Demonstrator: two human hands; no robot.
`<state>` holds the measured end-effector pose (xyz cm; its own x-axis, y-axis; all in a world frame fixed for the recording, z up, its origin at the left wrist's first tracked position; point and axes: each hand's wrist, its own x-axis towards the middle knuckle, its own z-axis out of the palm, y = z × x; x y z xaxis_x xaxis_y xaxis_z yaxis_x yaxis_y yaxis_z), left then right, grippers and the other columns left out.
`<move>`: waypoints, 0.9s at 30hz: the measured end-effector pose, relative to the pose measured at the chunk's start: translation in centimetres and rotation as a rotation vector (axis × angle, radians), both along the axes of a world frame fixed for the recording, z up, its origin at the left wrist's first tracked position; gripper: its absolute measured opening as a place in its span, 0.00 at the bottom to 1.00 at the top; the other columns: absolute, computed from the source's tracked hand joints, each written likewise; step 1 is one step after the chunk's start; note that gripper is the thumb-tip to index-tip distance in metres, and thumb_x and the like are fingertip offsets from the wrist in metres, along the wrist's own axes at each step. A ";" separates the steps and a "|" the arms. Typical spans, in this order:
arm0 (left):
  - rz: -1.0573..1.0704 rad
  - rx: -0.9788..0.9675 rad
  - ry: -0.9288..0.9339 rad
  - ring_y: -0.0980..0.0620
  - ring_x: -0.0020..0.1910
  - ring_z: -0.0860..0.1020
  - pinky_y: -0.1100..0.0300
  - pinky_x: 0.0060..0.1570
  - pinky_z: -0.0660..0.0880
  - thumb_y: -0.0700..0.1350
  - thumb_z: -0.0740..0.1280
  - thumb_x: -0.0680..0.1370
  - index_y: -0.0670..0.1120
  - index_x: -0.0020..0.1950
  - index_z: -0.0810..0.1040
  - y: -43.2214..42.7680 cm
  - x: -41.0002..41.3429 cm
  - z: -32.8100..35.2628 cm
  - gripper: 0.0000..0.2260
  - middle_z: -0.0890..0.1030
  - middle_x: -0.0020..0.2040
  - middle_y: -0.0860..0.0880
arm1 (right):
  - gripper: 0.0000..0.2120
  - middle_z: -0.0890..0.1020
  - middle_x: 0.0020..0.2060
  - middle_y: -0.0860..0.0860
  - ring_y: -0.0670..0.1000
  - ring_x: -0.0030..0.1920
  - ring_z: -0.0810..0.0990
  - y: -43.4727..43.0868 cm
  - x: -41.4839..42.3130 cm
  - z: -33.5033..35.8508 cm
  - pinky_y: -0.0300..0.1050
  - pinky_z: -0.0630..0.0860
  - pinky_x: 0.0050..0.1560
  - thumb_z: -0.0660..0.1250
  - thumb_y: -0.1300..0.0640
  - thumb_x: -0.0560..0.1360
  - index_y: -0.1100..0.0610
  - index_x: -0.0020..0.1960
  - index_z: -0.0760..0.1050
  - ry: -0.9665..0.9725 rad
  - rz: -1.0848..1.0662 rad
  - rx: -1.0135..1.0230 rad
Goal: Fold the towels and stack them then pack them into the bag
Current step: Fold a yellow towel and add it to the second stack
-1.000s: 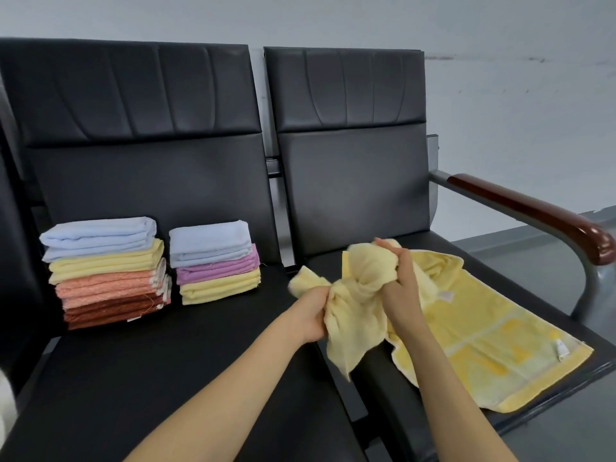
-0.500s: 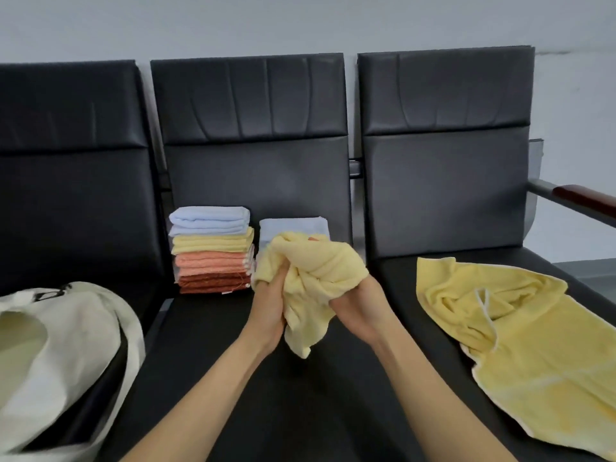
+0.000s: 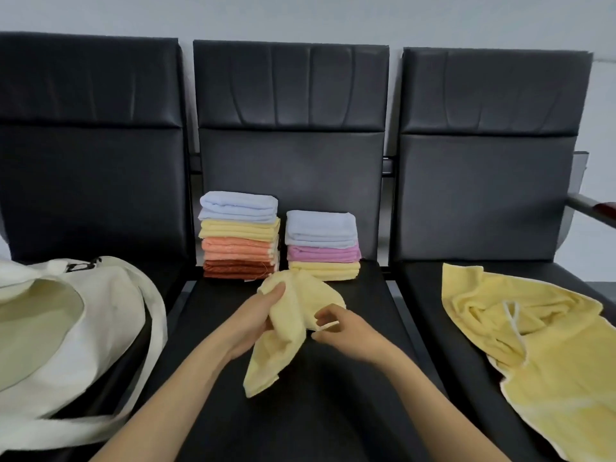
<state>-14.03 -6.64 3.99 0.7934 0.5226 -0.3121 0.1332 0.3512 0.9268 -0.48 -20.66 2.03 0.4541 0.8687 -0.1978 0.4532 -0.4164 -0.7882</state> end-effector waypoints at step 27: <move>0.505 0.568 0.174 0.49 0.47 0.73 0.58 0.41 0.67 0.45 0.68 0.75 0.42 0.40 0.74 2.1 -2.1 0.3 0.08 0.73 0.48 0.44 | 0.04 0.80 0.35 0.44 0.41 0.37 0.75 -0.6 2.0 2.7 0.33 0.70 0.38 0.70 0.53 0.75 0.50 0.42 0.79 -0.114 -0.294 0.613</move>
<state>-16.09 -4.57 4.27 0.3804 0.9247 0.0134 0.2435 -0.1141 0.9632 1.56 -21.30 4.69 0.6770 0.6459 0.3529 0.4838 -0.0290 -0.8747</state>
